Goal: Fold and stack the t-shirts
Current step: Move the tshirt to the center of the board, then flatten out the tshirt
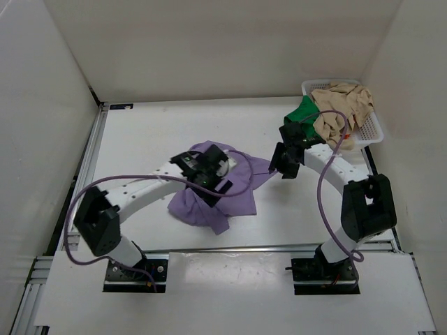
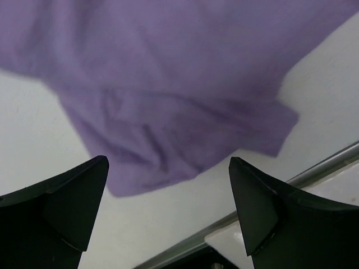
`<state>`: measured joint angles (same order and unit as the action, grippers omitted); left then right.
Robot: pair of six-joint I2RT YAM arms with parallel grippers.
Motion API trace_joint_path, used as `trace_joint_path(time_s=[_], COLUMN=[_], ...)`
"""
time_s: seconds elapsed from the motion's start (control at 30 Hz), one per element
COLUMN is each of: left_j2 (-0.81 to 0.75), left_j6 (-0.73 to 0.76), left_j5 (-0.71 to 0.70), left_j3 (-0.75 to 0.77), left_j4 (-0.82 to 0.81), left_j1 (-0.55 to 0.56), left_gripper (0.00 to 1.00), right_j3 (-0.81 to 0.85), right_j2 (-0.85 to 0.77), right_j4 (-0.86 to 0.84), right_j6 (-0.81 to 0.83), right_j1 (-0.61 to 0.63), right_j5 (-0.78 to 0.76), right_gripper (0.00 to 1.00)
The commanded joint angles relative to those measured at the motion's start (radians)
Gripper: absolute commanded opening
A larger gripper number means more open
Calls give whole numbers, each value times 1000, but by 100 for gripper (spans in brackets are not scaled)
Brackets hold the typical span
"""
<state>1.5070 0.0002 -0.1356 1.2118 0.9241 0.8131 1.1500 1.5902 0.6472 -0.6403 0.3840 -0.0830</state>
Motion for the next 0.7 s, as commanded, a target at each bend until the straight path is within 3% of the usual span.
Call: trace_joint_path(time_s=[0.0,0.23,0.27,0.5,0.67], left_j2=[91,360,381,525,587], left_j6=[0,0,0,0,0], left_j5=[-94,-9,40,41,51], left_j3=[126,330,344,376,376], left_j4=[-107,-137,-137,-172,-182], left_j1=[130,288,288,288,288], left_gripper=[100,100,100,100,84], right_j3=[34,160,178,246,255], right_j2=[45,226,246,339,363], right_j4=[-55,-43,-18,-3,-3], right_j6=[-51,-75,-75,-120,-153], right_j1=[-71,-114,-114,-123,-132], right_j5=[-21,-14,-23,-72,-90], right_gripper=[59,71,71,74,69])
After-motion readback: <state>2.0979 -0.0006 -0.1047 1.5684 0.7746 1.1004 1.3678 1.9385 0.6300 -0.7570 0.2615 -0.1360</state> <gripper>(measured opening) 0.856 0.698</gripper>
